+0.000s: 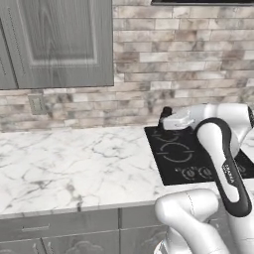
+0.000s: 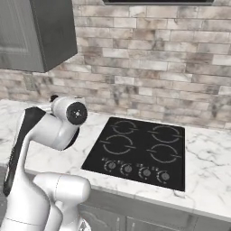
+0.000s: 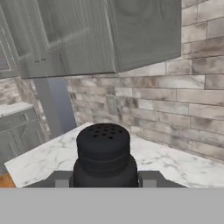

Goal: Collect the paprika, mayonnaise, and shaker from the cabinet and place them next to the stove.

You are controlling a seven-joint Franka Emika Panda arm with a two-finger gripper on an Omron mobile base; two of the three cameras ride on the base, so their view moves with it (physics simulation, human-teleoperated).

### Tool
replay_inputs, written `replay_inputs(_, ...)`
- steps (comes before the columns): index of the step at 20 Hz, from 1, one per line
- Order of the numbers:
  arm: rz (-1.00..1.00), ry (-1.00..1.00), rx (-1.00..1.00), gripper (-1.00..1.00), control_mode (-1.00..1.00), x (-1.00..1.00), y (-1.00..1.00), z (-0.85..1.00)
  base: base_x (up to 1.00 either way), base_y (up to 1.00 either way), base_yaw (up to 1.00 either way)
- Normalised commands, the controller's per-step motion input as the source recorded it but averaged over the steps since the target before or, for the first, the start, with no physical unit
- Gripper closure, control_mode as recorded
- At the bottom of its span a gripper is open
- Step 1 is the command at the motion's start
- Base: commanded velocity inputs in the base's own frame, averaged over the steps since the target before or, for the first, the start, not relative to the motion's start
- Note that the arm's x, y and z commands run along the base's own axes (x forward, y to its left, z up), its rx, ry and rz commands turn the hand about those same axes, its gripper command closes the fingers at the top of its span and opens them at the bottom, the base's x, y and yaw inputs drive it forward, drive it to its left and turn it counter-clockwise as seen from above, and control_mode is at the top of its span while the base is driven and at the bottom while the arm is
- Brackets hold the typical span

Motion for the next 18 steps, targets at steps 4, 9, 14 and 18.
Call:
replay_inputs(4, 0.13, 0.01, 0.0, 1.0, -1.0, 0.85, 0.0, -0.54, 0.0, 0.0, 0.0)
replay_inputs(9, 0.17, 0.0, 0.0, 1.0, -1.0, 0.76, 0.0, -0.6, 0.0, 0.0, 0.0)
replay_inputs(14, 0.18, -0.01, -0.09, 1.0, -1.0, 0.37, -0.06, -0.7, 0.0, 0.0, 0.0)
replay_inputs(18, 0.06, -0.04, -0.1, 1.0, -1.0, 0.23, -0.01, -0.32, 0.0, 0.0, 0.0)
